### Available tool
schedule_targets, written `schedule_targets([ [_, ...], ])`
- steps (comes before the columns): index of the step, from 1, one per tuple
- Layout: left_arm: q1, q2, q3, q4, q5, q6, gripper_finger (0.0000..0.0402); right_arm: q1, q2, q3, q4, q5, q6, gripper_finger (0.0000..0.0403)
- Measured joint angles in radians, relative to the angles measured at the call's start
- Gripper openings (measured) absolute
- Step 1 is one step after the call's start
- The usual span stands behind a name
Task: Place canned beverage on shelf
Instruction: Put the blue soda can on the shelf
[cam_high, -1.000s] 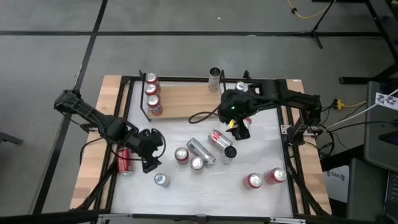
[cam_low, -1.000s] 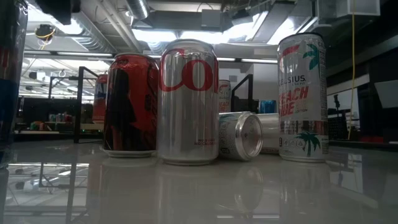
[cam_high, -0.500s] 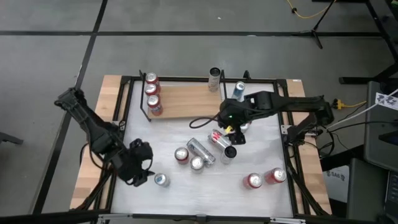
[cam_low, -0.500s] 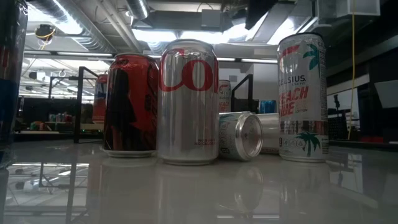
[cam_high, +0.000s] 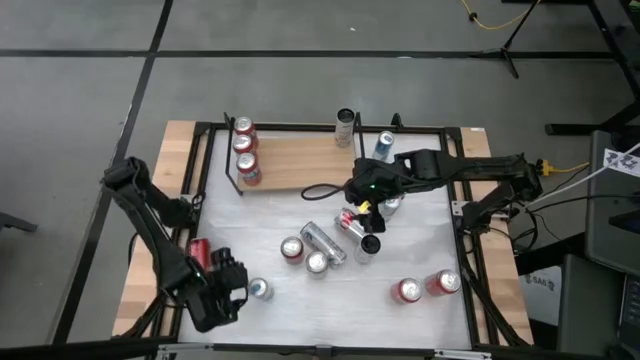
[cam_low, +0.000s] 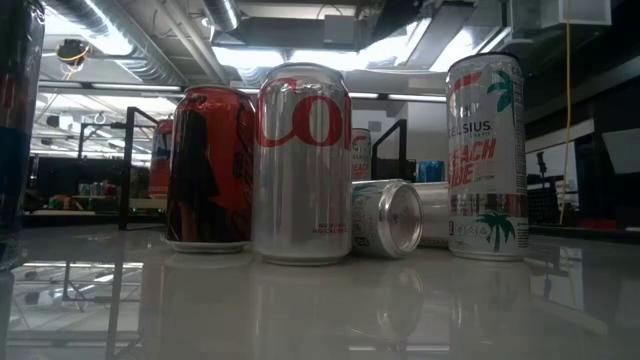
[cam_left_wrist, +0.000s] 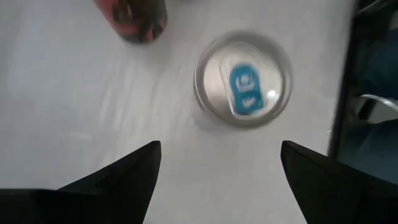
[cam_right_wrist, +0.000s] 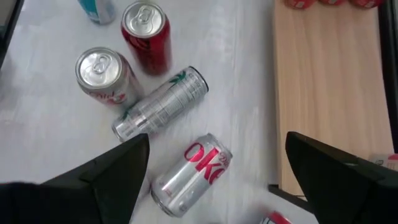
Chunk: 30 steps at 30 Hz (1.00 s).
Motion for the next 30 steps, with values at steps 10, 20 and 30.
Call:
schedule_targets([
  [10, 0.002, 0.133, 0.0, 0.052, -0.003, -0.034, 0.0322, 0.0, 0.0, 0.0, 0.03, -0.001, 0.0, 0.0367],
  [20, 0.061, 0.146, 0.0, 0.109, -0.053, -0.107, 0.0322, 0.0, 0.0, 0.0, 0.047, -0.001, 0.0, 0.0367],
  [30, 0.109, 0.146, 0.0, 0.139, -0.052, -0.107, 0.0321, 0.0, 0.0, 0.0, 0.047, -0.001, 0.0, 0.0367],
])
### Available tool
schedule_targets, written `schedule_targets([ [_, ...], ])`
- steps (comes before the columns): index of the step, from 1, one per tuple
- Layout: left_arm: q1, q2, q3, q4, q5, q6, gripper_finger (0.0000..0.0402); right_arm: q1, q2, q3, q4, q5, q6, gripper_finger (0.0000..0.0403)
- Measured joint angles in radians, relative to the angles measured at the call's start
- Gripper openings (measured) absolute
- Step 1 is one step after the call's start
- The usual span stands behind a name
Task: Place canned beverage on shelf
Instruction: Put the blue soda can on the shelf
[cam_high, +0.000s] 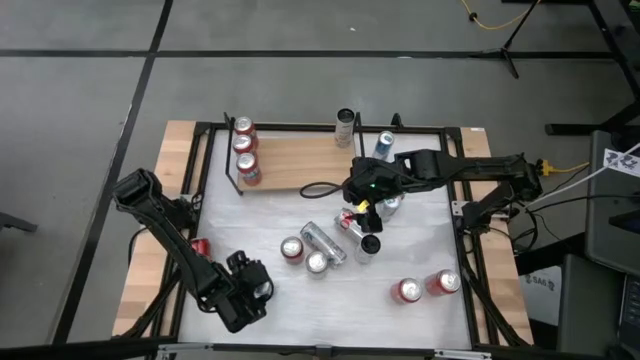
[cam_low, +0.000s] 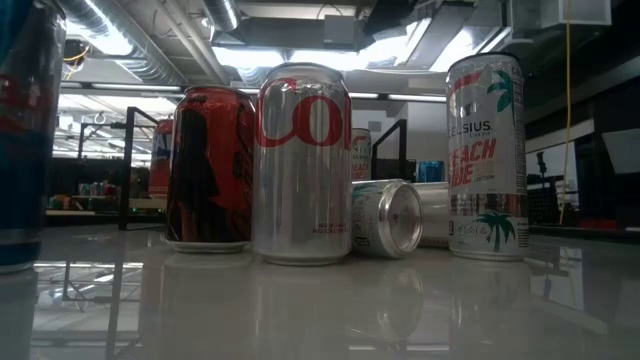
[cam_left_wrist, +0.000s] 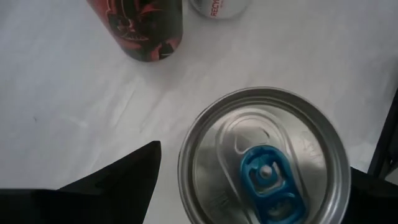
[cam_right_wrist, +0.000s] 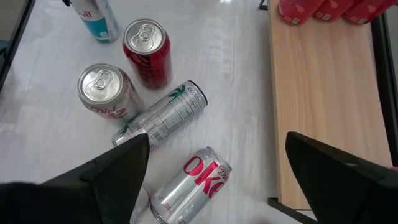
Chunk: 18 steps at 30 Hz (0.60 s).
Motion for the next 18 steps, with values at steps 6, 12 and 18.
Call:
schedule_targets([
  [6, -0.001, 0.0, 0.0, 0.001, 0.001, 0.0, 0.0282, 0.0, 0.0, 0.0, 0.0, 0.0, 0.0, 0.0367],
  [12, 0.003, -0.001, 0.0, 0.0, 0.001, 0.04, 0.0217, 0.0, 0.0, 0.0, 0.0, 0.0, 0.0, 0.0367],
  [18, 0.054, -0.049, -0.001, -0.01, 0.06, 0.172, 0.0215, 0.0, 0.0, 0.0, 0.0, 0.0, 0.0, 0.0367],
])
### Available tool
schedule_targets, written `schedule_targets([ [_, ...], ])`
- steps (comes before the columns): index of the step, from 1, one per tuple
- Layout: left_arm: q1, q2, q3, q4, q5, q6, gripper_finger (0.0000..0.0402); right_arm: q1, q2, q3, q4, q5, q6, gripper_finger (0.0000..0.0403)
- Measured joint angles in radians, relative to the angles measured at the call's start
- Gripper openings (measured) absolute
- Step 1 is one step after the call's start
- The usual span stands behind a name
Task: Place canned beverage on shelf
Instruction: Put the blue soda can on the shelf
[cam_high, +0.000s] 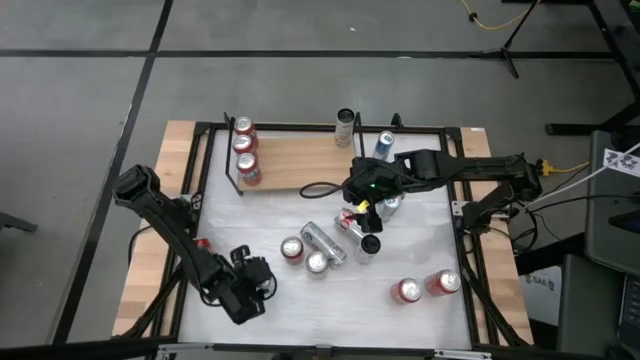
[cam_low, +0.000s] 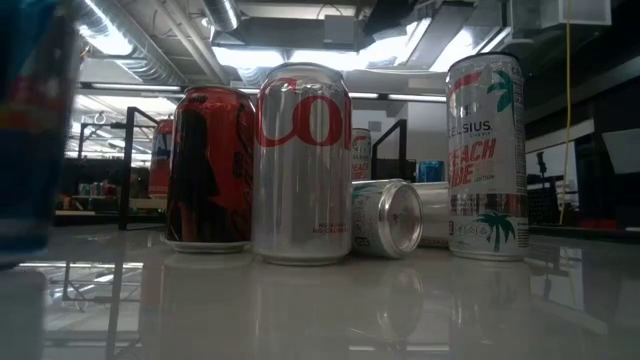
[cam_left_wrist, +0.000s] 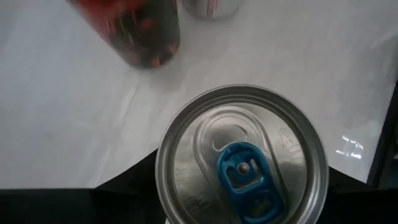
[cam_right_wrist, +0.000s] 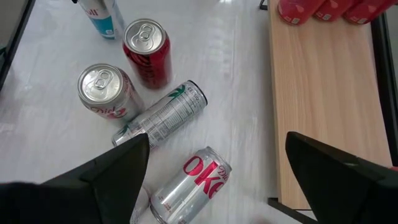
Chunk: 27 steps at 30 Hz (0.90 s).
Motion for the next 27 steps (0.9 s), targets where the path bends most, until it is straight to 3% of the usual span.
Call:
schedule_targets([
  [16, 0.277, -0.402, 0.0, -0.089, 0.082, 0.47, 0.0215, 0.0, 0.0, 0.001, 0.0, 0.0, 0.0, 0.0367],
  [23, 0.534, -0.49, 0.0, -0.051, 0.029, 0.781, 0.0215, 0.0, 0.0, 0.001, 0.039, 0.0, 0.0, 0.0367],
  [27, 0.73, -0.485, 0.0, 0.02, 0.146, 0.975, 0.0216, 0.0, 0.0, 0.001, 0.098, 0.0, -0.004, 0.0367],
])
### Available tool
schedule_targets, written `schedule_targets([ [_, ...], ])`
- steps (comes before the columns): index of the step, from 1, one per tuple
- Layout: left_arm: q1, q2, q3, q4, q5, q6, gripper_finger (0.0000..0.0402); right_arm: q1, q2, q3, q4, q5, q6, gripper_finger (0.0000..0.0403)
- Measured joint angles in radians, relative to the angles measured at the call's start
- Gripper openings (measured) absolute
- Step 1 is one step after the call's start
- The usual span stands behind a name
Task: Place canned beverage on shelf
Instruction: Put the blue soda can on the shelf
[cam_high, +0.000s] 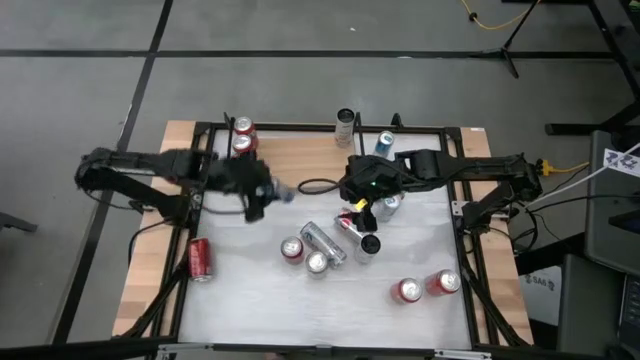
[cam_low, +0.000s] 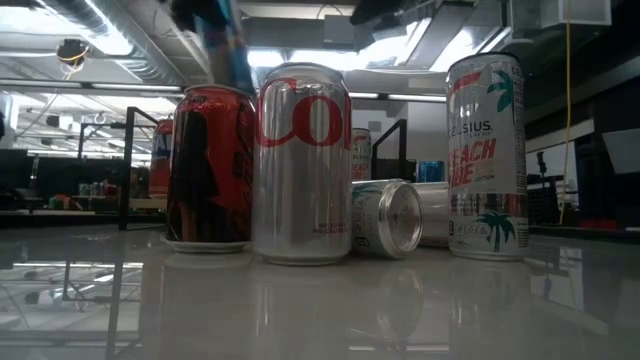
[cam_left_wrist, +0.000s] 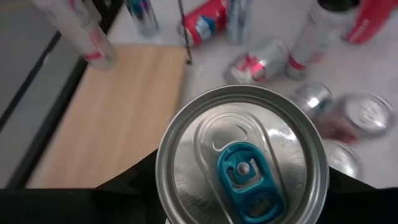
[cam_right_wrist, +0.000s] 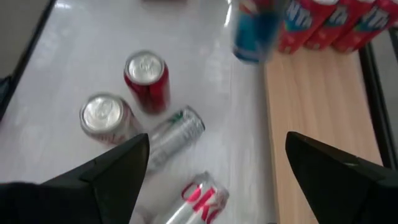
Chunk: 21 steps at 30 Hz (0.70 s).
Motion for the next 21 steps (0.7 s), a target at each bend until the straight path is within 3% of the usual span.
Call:
schedule_targets([
  [9, 0.341, 0.082, 0.0, 0.107, 0.229, 0.28, 0.0218, -0.052, 0.0, 0.0, 0.059, -0.001, -0.003, 0.0367],
  [21, 0.481, 0.275, 0.0, 0.104, 0.344, 0.412, 0.0219, -0.193, 0.0, 0.0, 0.08, -0.024, -0.004, 0.0367],
])
